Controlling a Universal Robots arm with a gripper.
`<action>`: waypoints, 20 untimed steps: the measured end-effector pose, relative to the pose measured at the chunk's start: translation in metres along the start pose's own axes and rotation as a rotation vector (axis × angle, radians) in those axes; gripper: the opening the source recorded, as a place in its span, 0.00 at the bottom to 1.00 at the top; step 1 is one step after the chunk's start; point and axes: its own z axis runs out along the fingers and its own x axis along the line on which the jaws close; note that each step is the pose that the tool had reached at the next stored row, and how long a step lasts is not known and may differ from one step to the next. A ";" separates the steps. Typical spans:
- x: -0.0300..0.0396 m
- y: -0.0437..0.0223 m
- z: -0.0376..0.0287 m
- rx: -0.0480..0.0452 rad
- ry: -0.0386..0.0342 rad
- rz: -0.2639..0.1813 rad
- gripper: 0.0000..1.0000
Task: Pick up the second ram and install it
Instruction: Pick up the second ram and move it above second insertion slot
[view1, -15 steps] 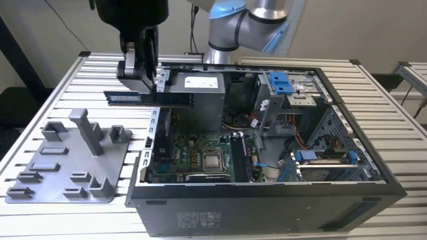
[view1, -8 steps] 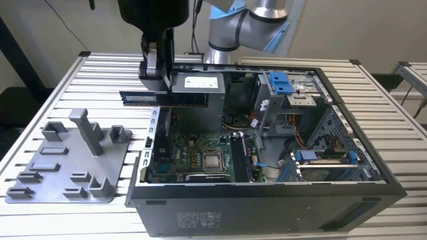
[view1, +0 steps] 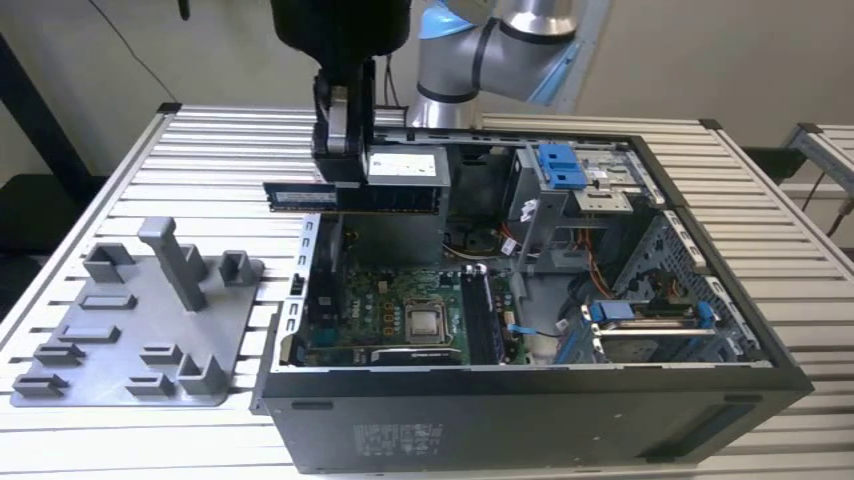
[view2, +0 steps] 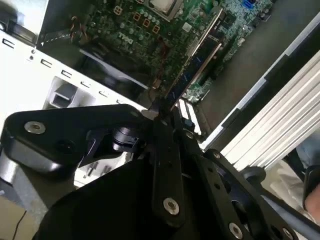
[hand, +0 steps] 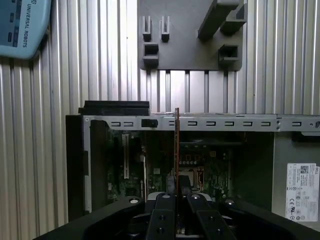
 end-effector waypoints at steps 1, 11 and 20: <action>-0.0001 -0.0024 -0.0001 -0.0001 0.0001 0.000 0.14; -0.0006 -0.0271 -0.0005 -0.0001 0.0000 0.000 0.14; -0.0011 -0.0471 -0.0009 -0.0001 0.0001 0.000 0.14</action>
